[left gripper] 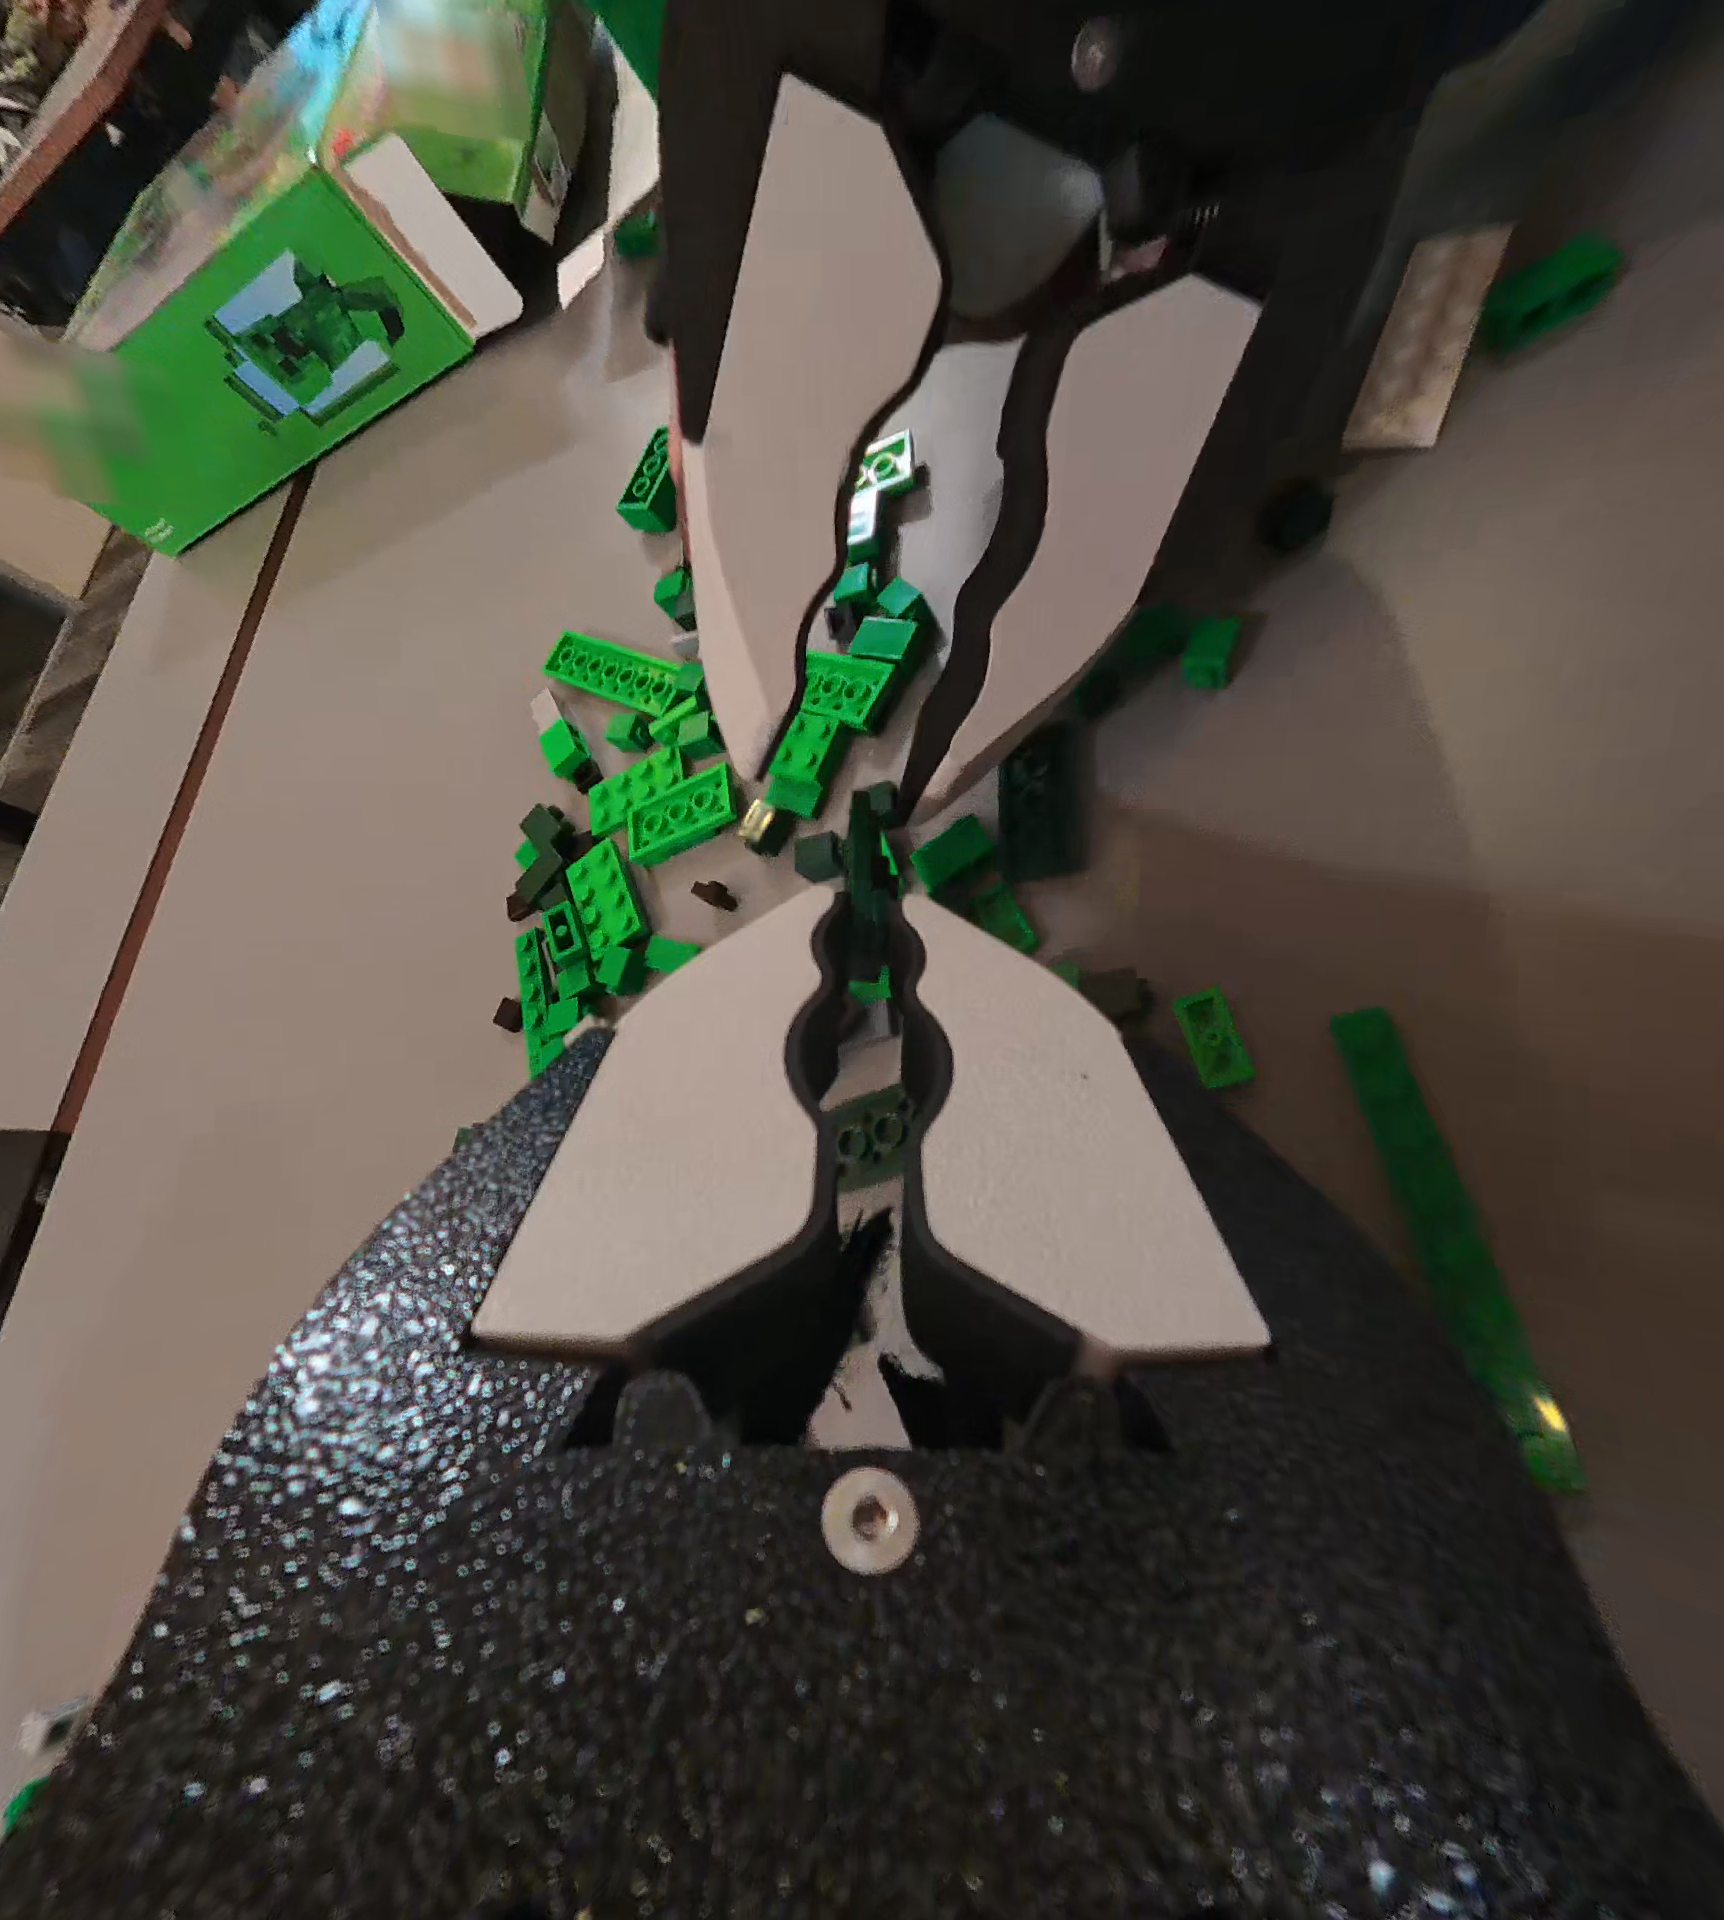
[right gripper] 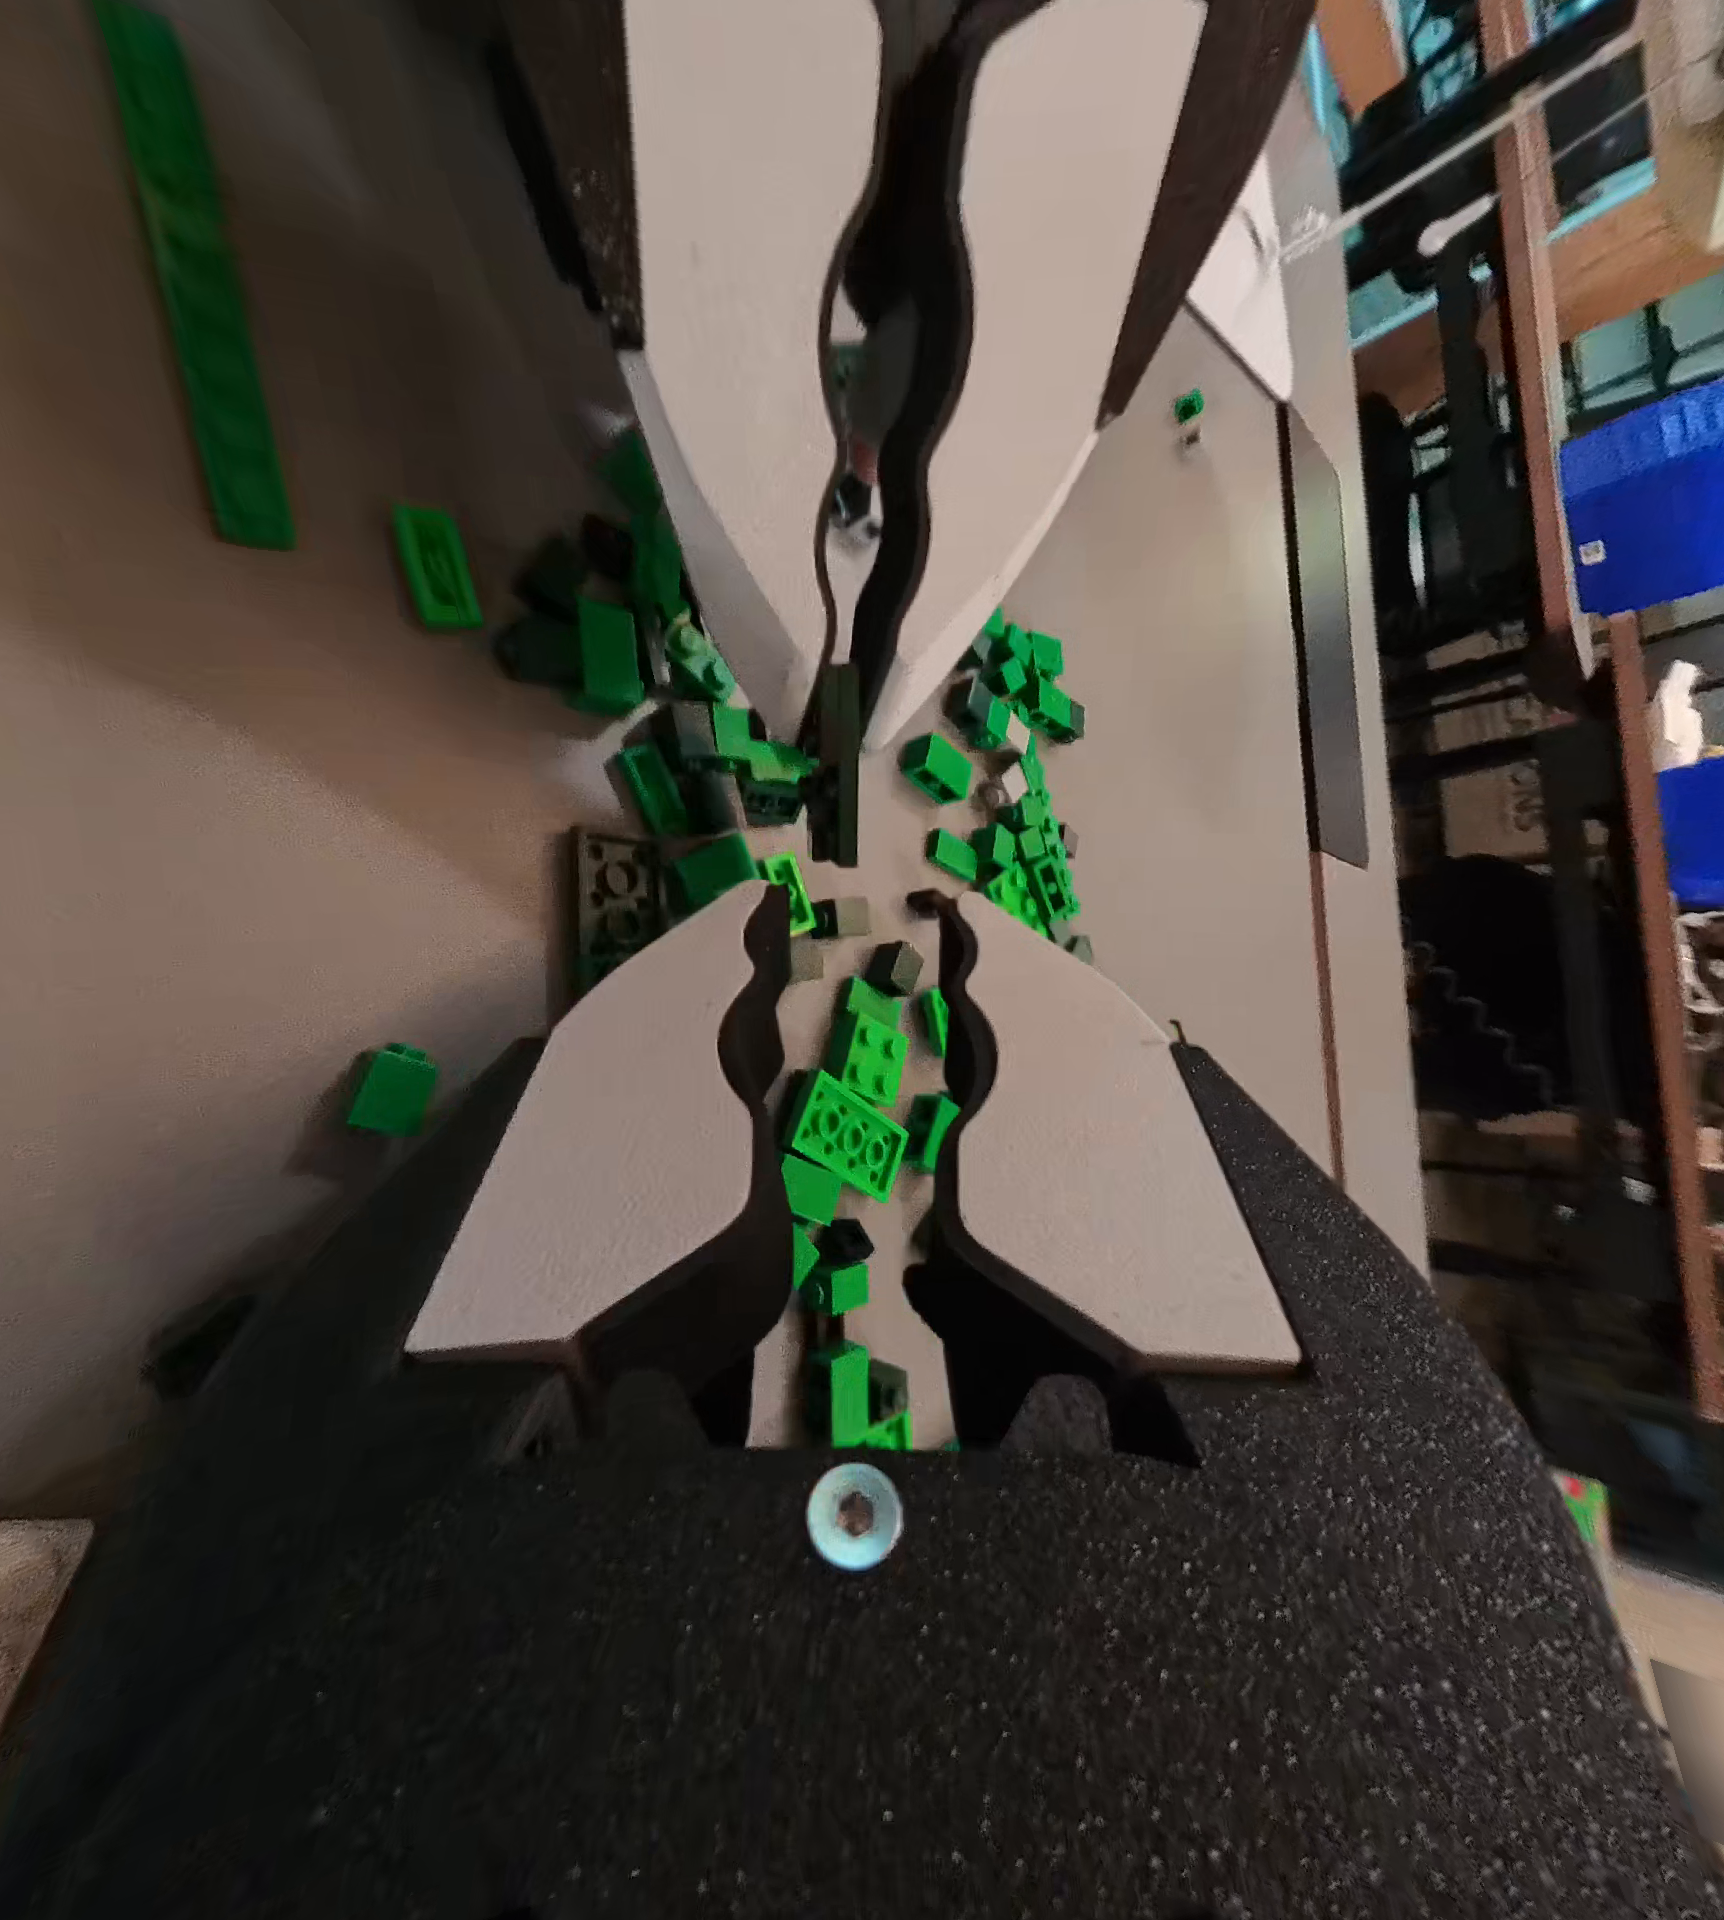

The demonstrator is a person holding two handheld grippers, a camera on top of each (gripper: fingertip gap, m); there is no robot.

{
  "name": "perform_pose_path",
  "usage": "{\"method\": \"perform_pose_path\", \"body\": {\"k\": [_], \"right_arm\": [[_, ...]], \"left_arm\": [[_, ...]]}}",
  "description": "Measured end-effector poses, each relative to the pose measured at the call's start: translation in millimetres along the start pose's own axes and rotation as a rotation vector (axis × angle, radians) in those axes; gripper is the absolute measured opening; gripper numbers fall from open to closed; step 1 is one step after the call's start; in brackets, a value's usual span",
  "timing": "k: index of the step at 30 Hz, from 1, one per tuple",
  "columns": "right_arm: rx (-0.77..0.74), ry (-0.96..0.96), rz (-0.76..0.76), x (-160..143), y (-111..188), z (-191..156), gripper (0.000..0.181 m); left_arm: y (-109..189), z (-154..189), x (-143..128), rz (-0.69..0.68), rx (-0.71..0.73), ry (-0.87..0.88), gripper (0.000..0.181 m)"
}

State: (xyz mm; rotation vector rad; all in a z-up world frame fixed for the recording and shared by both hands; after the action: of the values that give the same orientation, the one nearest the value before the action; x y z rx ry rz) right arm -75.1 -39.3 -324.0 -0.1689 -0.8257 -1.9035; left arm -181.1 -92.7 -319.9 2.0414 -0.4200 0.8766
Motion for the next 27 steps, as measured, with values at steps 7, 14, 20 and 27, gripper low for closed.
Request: {"method": "perform_pose_path", "body": {"k": [7, 14, 20, 27], "right_arm": [[0.016, -0.081, 0.035, 6, -3, -2, 0.014], [0.08, -0.625, 0.271, 6, 5, 24, 0.006], [0.306, -0.914, 0.519, 13, 13, 28, 0.006], [0.29, -0.821, 0.469, 12, 13, 25, 0.009]], "left_arm": [[1, 0, 6, 0.064, 0.012, 0.005, 0.011], [17, -22, 14, 0.329, 0.114, 0.32, 0.028], [30, -21, 25, 0.697, -0.194, 0.543, 0.019], [27, -21, 23, 0.602, -0.214, 0.565, 0.008]]}}
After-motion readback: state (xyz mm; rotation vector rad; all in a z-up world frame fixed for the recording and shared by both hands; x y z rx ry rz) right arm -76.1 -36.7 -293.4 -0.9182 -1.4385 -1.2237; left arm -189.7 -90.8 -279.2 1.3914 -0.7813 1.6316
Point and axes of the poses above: each gripper's, where its closed fingertips meet, y back along the fingers, x out of its top, z = x × y across the jaws, the point moved 7 cm from there along y, back along the fingers, and after that the axes turned 6 degrees about -x, right-handed, at the moved point
